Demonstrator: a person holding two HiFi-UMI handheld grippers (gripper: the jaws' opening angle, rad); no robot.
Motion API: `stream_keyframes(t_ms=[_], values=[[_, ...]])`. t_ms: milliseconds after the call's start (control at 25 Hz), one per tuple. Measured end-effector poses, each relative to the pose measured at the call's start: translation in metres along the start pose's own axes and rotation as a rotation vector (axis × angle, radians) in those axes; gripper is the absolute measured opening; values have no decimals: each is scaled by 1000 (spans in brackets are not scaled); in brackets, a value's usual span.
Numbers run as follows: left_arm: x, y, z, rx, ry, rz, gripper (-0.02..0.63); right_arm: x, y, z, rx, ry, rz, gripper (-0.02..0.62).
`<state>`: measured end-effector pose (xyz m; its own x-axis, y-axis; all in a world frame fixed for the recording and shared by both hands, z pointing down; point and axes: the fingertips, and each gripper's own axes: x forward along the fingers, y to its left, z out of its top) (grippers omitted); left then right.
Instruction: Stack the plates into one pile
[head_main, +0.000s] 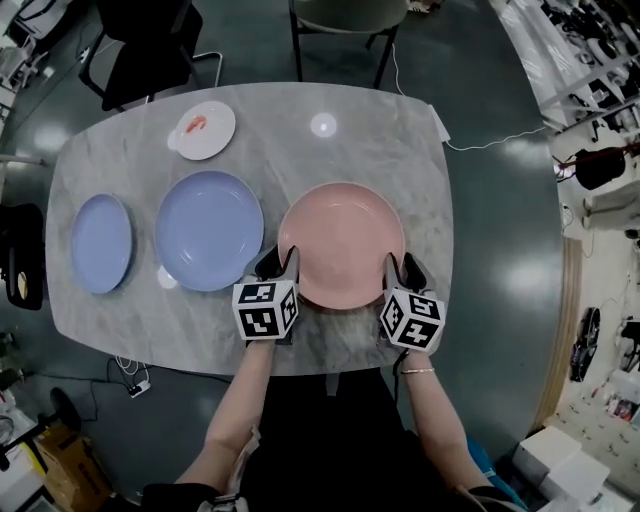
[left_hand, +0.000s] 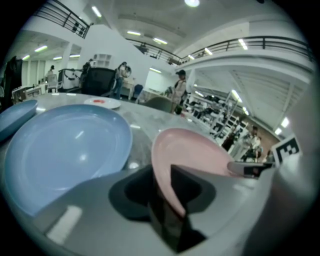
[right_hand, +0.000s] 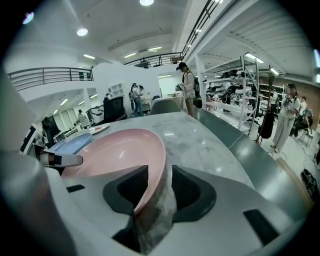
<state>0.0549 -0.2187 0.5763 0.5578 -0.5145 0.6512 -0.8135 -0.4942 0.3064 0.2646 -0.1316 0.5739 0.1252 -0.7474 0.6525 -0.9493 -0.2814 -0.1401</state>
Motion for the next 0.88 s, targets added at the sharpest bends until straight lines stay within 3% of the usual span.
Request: stream_keyframes(t_ms=[200, 600, 880], values=[[2, -2, -2, 16, 1, 12, 75, -1, -3, -4, 8, 5, -2, 102], [-13, -20, 6, 34, -30, -24, 75, -23, -10, 1, 43, -36, -41, 64], [-41, -22, 29, 2, -120, 24, 68, -34, 3, 25, 0, -80, 50, 67]])
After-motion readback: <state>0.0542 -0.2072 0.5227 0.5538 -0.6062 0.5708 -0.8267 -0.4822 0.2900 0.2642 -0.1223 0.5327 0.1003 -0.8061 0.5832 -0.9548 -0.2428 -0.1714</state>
